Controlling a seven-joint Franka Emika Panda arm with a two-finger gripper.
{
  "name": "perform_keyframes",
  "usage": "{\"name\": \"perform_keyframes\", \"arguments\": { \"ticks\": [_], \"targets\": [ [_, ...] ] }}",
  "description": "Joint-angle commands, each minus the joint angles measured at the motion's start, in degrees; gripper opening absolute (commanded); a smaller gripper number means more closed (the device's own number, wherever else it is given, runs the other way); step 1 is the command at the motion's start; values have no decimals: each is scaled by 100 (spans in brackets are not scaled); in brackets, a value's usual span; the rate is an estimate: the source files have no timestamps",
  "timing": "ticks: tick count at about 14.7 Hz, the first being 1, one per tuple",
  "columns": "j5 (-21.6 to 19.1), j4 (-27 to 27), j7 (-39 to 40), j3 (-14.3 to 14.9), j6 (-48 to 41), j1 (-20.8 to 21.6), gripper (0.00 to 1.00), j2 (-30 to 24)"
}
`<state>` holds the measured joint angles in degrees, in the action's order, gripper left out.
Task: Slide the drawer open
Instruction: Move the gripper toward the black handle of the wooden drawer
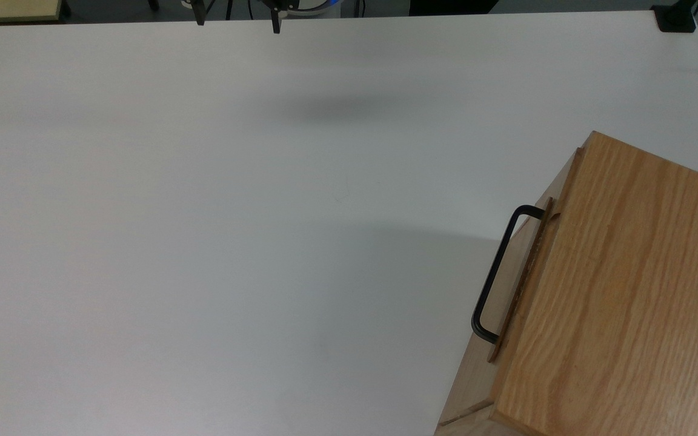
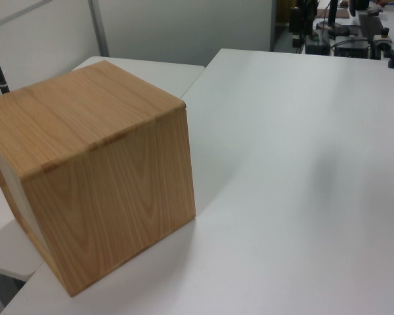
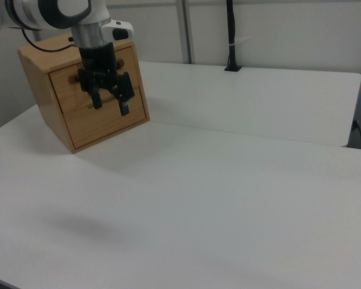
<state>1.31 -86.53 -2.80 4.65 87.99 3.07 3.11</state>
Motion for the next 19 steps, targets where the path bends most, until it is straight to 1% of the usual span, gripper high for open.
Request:
{"name": "perform_keyframes", "arguments": {
  "ticks": [1,12,14,17,19],
  "targets": [
    [54,-145,69,-60,26,-43,100,-109],
    [71,-128,87,-25,25,-78,100,-92],
    [62,-128,96,1,34,-192,100,-74],
    [27,39,70,10,69,-272,100,189],
    [-8,171,-1,1,174,-237,100,399]
  ]
}}
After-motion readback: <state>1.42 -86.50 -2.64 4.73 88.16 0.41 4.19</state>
